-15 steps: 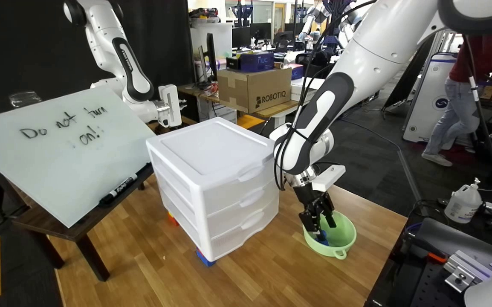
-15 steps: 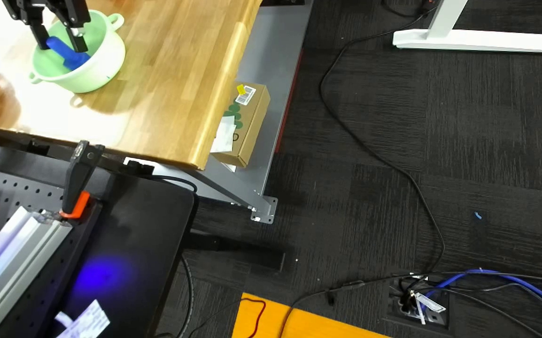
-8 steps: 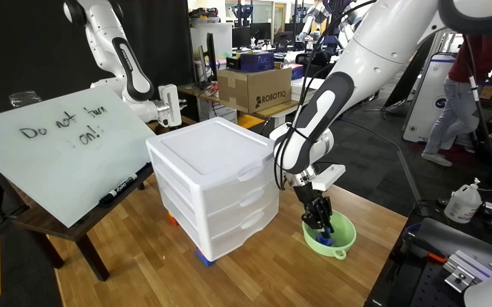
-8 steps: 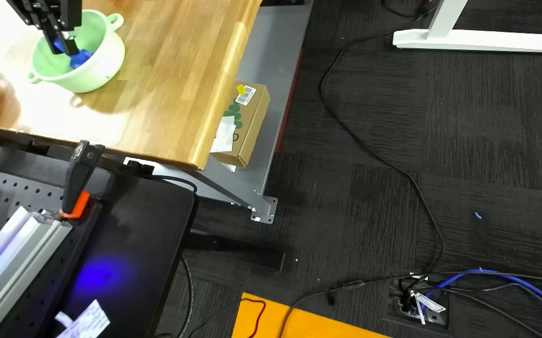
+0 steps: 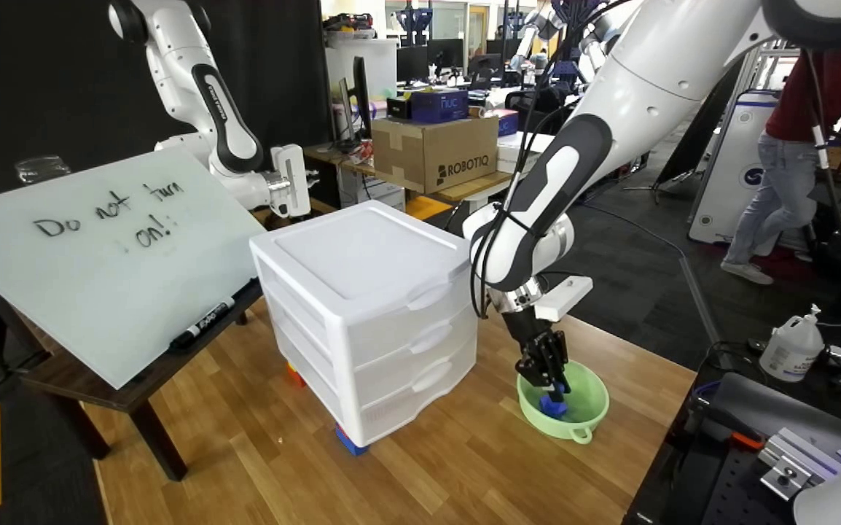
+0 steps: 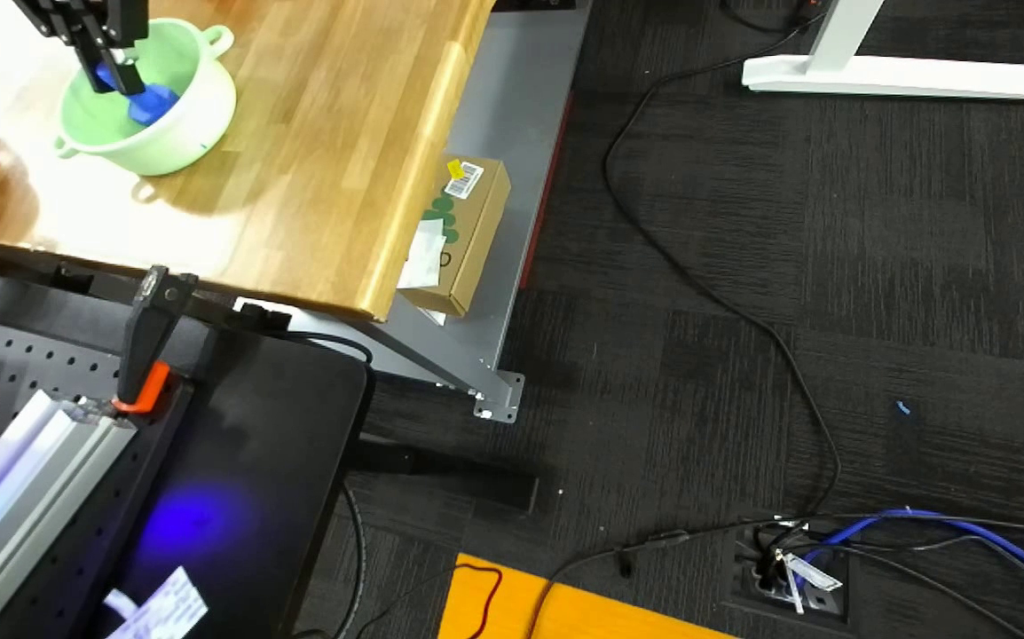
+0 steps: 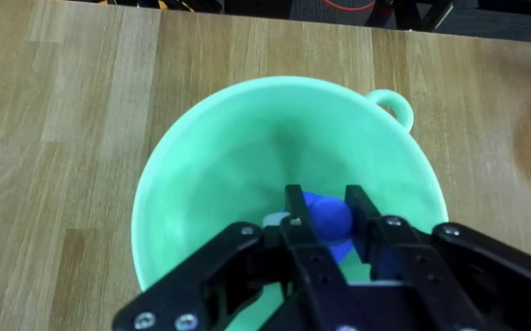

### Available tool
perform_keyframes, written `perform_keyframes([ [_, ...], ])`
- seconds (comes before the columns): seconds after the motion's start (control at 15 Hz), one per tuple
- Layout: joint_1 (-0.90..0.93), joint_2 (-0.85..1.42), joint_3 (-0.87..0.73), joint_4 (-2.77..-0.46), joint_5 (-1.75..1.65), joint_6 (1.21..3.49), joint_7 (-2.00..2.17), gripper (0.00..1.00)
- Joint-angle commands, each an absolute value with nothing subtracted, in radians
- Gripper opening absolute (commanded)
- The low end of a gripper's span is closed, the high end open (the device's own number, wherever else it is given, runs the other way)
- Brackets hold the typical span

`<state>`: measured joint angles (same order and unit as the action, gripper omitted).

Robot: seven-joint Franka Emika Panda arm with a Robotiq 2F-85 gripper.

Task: Take the blue object out of the green pot

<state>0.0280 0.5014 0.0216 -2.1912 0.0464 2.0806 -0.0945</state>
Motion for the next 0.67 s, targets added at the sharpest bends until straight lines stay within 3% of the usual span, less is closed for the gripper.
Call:
perform_keyframes([
  [0.0, 0.037, 0.367, 0.025, -2.316, 0.03, 2.159, -0.053, 0.07],
  [0.6, 0.078, 0.163, 0.051, -2.515, 0.006, 2.274, -0.016, 0.07],
])
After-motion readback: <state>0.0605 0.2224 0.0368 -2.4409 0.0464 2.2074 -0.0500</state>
